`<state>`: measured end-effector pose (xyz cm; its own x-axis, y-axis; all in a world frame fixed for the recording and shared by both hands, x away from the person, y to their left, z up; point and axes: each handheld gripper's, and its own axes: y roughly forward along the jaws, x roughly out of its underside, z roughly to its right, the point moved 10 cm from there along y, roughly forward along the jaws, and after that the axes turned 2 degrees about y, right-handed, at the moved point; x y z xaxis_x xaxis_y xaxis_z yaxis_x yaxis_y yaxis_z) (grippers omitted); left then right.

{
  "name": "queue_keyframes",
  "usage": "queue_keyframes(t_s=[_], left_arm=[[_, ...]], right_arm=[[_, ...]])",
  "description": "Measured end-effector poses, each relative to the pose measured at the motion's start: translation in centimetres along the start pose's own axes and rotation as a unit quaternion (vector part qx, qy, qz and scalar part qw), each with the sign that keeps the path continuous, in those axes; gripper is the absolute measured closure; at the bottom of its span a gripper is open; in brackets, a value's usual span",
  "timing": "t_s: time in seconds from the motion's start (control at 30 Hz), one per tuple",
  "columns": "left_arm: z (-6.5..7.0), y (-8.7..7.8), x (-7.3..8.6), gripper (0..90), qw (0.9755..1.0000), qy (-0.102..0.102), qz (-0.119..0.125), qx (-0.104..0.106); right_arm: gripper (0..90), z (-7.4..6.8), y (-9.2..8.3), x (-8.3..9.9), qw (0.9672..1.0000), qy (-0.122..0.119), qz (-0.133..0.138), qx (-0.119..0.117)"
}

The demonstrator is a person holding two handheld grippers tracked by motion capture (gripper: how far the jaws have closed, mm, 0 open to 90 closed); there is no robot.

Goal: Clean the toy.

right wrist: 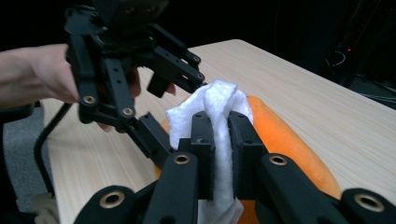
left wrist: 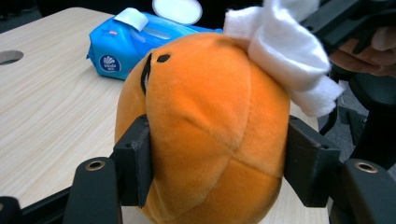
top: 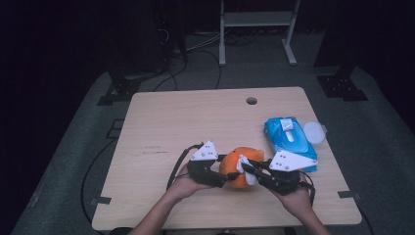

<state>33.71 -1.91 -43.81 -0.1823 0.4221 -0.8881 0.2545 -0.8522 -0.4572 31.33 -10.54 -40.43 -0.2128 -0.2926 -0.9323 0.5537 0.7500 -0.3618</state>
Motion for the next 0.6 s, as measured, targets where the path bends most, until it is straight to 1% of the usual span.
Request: queue_keyframes(t_s=[0.03,0.07,0.1,0.13,0.17,0.2,0.23,0.27,0.3,0.33,0.4,0.47,0.5,0.53,0.57,0.6], left_arm=[[0.0,0.1,0.1,33.5,1.0,-0.003,0.0,0.0],[-0.2,0.7,0.7,31.5,0.9998,-0.01,-0.016,-0.002],[-0.2,0.7,0.7,27.8,0.9998,-0.01,-0.016,-0.002],[-0.2,1.0,0.9,27.8,0.9997,-0.016,-0.02,-0.003],[-0.4,1.3,1.1,25.0,0.9994,-0.028,-0.017,0.001],[-0.4,1.3,1.1,20.8,0.9994,-0.031,-0.013,0.005],[-0.5,1.3,1.1,20.8,0.9994,-0.033,-0.007,0.006],[-0.9,1.2,1.0,15.7,0.9996,-0.029,0.004,-0.002],[-0.9,1.2,1.0,12.5,0.9996,-0.029,0.004,-0.002],[-1.2,1.3,1.1,11.3,0.9996,-0.026,0.006,-0.007],[-1.3,1.4,1.4,9.8,0.9997,-0.023,0.004,-0.008],[-1.3,1.8,1.9,9.6,0.9996,-0.027,-0.005,-0.004],[-1.1,2.3,2.3,9.6,0.9997,-0.023,-0.012,0.002],[-1.1,2.3,2.3,9.5,0.9997,-0.023,-0.012,0.002],[-0.9,2.4,2.3,9.5,0.9997,-0.021,-0.012,0.002],[-0.6,2.7,2.2,8.9,0.9999,-0.006,-0.013,-0.003]], right_arm=[[80.9,0.5,0.1,0.5,0.9999,0.013,-0.002,-0.003],[80.8,0.8,0.3,0.9,0.9998,0.017,-0.007,0.0],[80.8,0.8,0.3,0.9,0.9998,0.017,-0.007,0.0],[80.8,1.1,0.5,1.5,0.9997,0.018,-0.018,0.006],[80.8,1.4,0.8,2.1,0.9993,0.019,-0.029,0.013],[80.8,2.1,1.5,3.8,0.9981,0.033,-0.048,0.017],[80.8,2.1,1.5,3.8,0.9981,0.033,-0.048,0.017],[80.8,2.6,1.7,4.4,0.997,0.064,-0.043,0.002],[80.8,2.6,1.7,4.4,0.997,0.064,-0.043,0.002],[80.7,3.0,1.5,4.1,0.9975,0.054,-0.041,0.017],[80.7,3.1,1.5,4.2,0.9973,0.057,-0.042,0.019],[80.7,3.2,1.5,4.3,0.997,0.064,-0.04,0.015],[80.6,3.5,1.4,4.4,0.9971,0.06,-0.041,0.02],[80.6,3.6,1.4,4.4,0.997,0.061,-0.041,0.022],[80.6,3.6,1.4,4.4,0.997,0.061,-0.041,0.022],[80.4,4.0,1.2,4.5,0.9968,0.065,-0.04,0.024]])
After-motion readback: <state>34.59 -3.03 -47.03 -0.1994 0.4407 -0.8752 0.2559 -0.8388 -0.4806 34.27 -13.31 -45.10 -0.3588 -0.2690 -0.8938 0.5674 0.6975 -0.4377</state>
